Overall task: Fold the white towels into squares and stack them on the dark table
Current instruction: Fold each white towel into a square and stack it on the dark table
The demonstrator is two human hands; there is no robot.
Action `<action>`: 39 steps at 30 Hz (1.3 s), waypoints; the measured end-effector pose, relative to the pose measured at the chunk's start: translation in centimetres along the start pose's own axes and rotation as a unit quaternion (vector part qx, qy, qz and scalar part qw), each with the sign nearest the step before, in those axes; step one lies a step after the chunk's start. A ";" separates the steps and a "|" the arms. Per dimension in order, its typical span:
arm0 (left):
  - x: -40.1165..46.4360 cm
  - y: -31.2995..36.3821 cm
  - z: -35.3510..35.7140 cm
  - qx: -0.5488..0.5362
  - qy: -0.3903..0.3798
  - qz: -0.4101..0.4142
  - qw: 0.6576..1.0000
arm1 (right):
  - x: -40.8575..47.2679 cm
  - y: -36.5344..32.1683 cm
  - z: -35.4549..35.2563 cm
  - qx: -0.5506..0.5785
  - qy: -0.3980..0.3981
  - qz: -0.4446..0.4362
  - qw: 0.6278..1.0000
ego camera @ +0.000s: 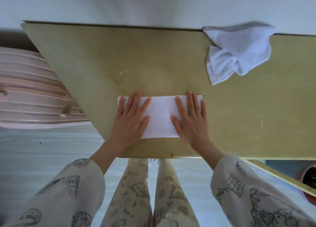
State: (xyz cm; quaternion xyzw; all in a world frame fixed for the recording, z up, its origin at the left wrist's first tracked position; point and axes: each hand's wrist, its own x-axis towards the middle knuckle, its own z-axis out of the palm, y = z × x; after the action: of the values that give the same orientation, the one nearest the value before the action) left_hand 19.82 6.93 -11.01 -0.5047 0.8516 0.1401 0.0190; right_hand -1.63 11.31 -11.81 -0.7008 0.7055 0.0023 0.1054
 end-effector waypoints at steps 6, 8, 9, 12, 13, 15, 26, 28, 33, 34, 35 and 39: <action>-2.2 -0.3 -2.8 -0.139 0.167 -0.368 0.904 | -0.1 -3.5 -0.9 0.049 0.016 -0.045 0.998; -2.4 -0.5 -3.1 -0.180 0.108 -0.474 0.855 | 0.5 -4.8 -0.6 0.044 0.004 -0.075 0.996; -2.4 -0.5 -3.2 -0.189 0.077 -0.485 0.850 | 0.8 -5.2 -0.3 0.038 0.000 -0.087 0.996; -2.1 -0.1 -3.5 -0.221 0.040 -0.471 0.853 | 1.3 -5.8 0.6 0.021 0.000 -0.102 0.995; -1.8 -0.1 -3.7 -0.230 0.036 -0.476 0.848 | 1.4 -5.8 0.9 0.017 0.002 -0.101 0.995; -1.4 0.0 -4.1 -0.226 0.019 -0.483 0.846 | 1.3 -5.8 1.1 0.014 0.004 -0.099 0.995; -0.4 0.3 -5.8 -0.360 -0.005 -0.470 0.806 | 1.2 -6.1 0.8 0.015 -0.015 -0.089 0.996; -0.3 -0.4 -6.0 -0.419 0.006 -0.475 0.774 | 1.2 -6.2 0.8 0.014 -0.017 -0.086 0.996; -0.2 -1.6 -6.9 -0.524 -0.017 -0.471 0.710 | 1.5 -6.7 0.5 0.029 -0.023 -0.068 0.997; 0.0 -1.7 -7.2 -0.531 -0.021 -0.462 0.710 | 1.6 -6.9 0.5 0.034 -0.024 -0.063 0.997; 0.2 -1.7 -7.6 -0.530 -0.020 -0.451 0.718 | 1.8 -7.1 0.4 0.042 -0.025 -0.059 0.997; 1.1 -0.6 -9.4 -0.439 -0.003 -0.398 0.806 | 2.3 -6.5 -0.8 0.115 0.002 -0.063 0.991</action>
State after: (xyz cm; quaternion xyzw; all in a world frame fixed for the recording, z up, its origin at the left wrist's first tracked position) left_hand 20.79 3.31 -2.28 -0.7534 0.4236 0.4806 -0.1482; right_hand 4.67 8.78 -10.42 -0.7273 0.6556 -0.0864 0.1836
